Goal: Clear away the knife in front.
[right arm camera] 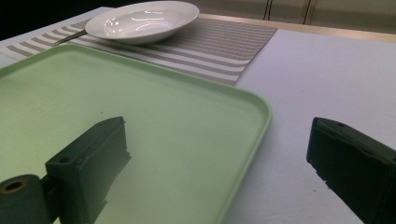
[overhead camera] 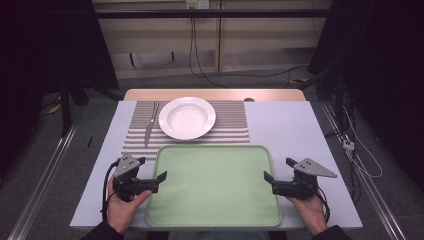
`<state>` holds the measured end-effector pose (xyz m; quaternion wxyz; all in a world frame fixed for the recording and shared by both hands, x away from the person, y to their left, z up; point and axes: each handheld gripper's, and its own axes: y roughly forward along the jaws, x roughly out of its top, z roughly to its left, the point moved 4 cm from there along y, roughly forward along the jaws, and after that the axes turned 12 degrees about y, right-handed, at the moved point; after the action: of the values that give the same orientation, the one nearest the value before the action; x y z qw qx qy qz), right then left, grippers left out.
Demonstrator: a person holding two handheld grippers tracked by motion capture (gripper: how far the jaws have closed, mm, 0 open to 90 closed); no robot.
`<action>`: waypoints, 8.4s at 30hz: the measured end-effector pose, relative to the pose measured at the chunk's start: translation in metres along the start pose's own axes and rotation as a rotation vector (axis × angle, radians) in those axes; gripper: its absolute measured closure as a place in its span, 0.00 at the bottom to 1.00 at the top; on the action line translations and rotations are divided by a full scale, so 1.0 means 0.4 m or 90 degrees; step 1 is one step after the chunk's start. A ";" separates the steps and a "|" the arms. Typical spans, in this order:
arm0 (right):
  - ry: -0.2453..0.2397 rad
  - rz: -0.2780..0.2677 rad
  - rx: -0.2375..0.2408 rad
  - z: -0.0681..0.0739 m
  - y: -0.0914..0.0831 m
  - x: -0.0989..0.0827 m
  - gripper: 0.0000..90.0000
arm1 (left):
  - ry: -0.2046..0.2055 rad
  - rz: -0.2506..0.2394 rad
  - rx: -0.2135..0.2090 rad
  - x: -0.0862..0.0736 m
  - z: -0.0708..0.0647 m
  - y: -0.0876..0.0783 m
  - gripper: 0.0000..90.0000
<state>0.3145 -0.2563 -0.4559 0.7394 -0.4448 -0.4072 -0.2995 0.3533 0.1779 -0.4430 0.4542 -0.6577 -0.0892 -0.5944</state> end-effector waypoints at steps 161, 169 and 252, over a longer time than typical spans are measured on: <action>0.026 0.022 0.017 -0.020 0.006 -0.007 0.05 | -0.119 0.332 0.057 0.057 0.426 0.375 0.88; 0.027 0.023 0.017 -0.020 0.006 -0.008 0.05 | -0.101 0.353 0.045 0.063 0.428 0.380 0.88; 0.022 0.027 0.007 -0.014 0.011 -0.007 0.05 | 0.033 0.248 -0.075 0.176 0.180 0.215 0.89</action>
<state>0.3183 -0.2591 -0.4618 0.7550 -0.4437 -0.3866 -0.2892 0.4796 0.1496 -0.4160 0.5234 -0.6724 0.0869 -0.5162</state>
